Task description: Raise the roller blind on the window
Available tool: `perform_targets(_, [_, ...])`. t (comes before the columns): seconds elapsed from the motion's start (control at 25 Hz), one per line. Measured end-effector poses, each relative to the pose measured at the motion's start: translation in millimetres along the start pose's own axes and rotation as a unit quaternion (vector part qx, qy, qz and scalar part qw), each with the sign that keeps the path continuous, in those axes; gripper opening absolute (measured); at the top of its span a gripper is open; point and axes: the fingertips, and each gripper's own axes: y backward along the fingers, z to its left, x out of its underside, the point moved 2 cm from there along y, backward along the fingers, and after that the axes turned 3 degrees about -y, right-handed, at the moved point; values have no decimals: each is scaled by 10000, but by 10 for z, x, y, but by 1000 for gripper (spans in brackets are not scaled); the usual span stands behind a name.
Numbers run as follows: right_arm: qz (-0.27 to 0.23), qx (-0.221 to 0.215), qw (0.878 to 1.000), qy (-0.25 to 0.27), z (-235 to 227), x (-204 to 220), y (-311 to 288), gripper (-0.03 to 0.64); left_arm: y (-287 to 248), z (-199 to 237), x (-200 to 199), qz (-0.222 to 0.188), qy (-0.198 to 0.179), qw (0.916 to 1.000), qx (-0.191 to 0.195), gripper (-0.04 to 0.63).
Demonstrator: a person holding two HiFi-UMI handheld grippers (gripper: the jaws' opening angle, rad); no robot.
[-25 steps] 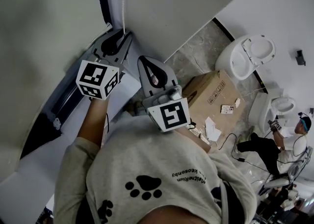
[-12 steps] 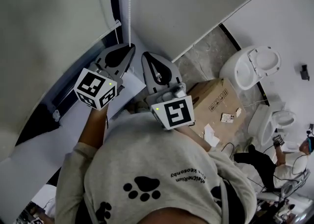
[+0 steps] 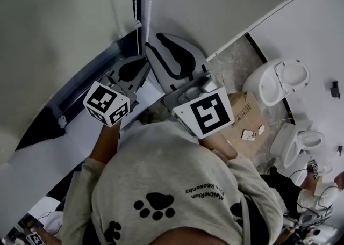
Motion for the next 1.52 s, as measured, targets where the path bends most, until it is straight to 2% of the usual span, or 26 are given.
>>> perform_targets(0.2, [36, -245, 9997, -34, 8, -188, -157, 83, 2, -48, 39, -43, 57, 10000, 9, 9])
perform_targets(0.36, [61, -197, 9998, 21, 3, -233, -196, 19, 16, -53, 65, -106, 123, 9999, -15, 9])
perform_targets(0.52, [-95, -138, 9997, -180, -24, -227, -154, 11, 25, -38, 64, -161, 95, 9998, -94, 9])
perform_targets(0.76, [-119, 66, 9999, -64, -7, -98, -99, 11, 8, -47, 196, -181, 104, 9997, -149, 9])
perform_targets(1.52, [512, 139, 9985, -163, 75, 621, 16, 11, 133, -73, 928, 114, -7, 9978, -656, 9])
